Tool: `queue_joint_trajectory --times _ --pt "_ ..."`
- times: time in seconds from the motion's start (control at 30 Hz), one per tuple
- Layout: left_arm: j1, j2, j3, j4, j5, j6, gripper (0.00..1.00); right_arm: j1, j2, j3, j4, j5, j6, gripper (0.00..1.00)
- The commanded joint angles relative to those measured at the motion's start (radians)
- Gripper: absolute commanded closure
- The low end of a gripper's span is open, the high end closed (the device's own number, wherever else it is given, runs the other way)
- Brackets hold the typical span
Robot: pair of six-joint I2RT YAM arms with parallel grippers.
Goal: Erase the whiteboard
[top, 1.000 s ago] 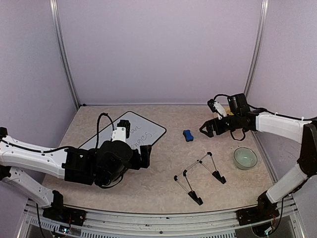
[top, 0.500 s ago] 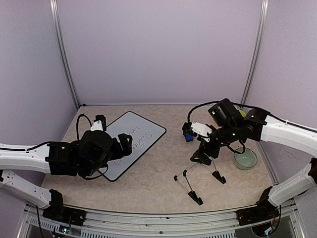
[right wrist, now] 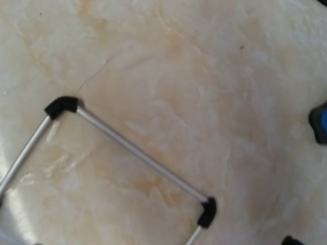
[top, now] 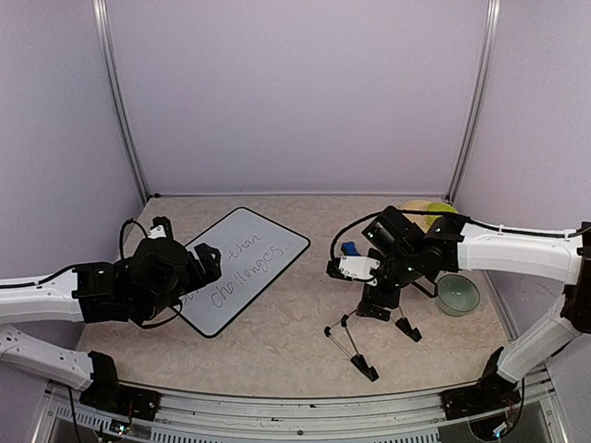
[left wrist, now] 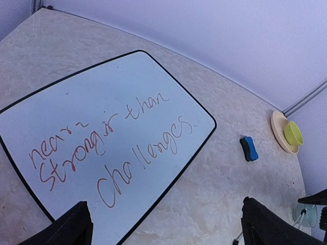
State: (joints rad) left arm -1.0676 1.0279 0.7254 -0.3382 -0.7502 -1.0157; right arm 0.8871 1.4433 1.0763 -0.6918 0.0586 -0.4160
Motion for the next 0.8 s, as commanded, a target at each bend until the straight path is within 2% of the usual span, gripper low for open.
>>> queue_joint_trajectory --times 0.0,0.13,0.33,0.57,0.77 --pt "0.093 -0.025 -0.038 -0.022 0.076 -0.029 0.01 0.026 0.072 0.016 0.105 0.015 -0.049 0.0" --pt "0.17 -0.038 -0.059 -0.02 0.135 -0.037 0.01 0.034 0.123 0.064 0.199 0.027 -0.061 0.0" --pt "0.217 -0.073 -0.089 -0.023 0.138 -0.057 0.01 0.056 0.219 0.16 0.3 0.029 -0.089 0.0" --pt "0.311 -0.104 -0.144 -0.016 0.183 -0.068 0.01 0.097 0.363 0.305 0.333 0.025 -0.118 0.0" --pt "0.408 -0.089 -0.175 0.016 0.276 -0.067 0.01 0.121 0.432 0.406 0.288 -0.01 -0.13 0.0"
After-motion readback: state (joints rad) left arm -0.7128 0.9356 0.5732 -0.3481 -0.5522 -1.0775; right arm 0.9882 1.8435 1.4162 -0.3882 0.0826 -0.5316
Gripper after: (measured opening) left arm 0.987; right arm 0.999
